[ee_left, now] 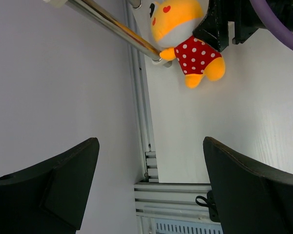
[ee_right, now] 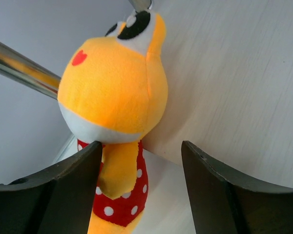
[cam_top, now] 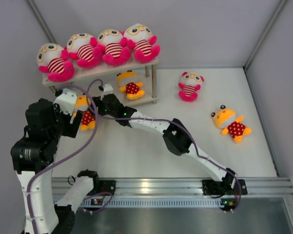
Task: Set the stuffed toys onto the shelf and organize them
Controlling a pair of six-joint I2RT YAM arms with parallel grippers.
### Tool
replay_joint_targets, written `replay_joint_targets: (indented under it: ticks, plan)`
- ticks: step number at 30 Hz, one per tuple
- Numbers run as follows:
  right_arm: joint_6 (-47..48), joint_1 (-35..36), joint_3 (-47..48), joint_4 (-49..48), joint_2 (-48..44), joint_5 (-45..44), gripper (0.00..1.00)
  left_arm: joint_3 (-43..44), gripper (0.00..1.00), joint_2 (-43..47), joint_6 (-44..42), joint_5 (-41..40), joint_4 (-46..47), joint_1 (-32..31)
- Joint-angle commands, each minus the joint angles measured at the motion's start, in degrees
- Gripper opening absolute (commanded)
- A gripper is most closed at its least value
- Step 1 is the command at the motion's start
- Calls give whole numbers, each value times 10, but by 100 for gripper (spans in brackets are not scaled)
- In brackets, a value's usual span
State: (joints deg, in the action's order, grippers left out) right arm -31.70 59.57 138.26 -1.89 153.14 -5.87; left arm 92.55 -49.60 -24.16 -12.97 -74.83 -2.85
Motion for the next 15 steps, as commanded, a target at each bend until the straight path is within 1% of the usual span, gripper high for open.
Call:
replay_joint_targets:
  ticks: [1,3,4,7,8,10,11,14,15]
  plan:
    - [-10,5,-8,-33,-27,13,65,-19,93,6,-6,11,4,-3]
    - [-9,5,-11,-41,-30,23,50,-44,93,12,-16,18,4,-3]
    - [-12,5,-11,-46,-31,22,39,-54,92,14,-21,32,3,-3]
    - [-23,5,-11,-53,-31,28,22,-101,91,24,-44,51,1,-3]
    - [-27,5,-11,-54,-31,31,12,-128,90,28,-56,62,1,-3]
    - [-35,5,-13,-54,-35,31,1,-157,89,32,-76,74,2,-3]
    - [-49,5,-17,-54,-36,29,0,-187,89,35,-97,90,3,-3]
    - [-92,3,-31,-55,-54,26,0,-236,89,36,-140,109,6,-3]
    - [-109,1,-50,-60,-70,25,0,-246,88,35,-152,116,7,-3]
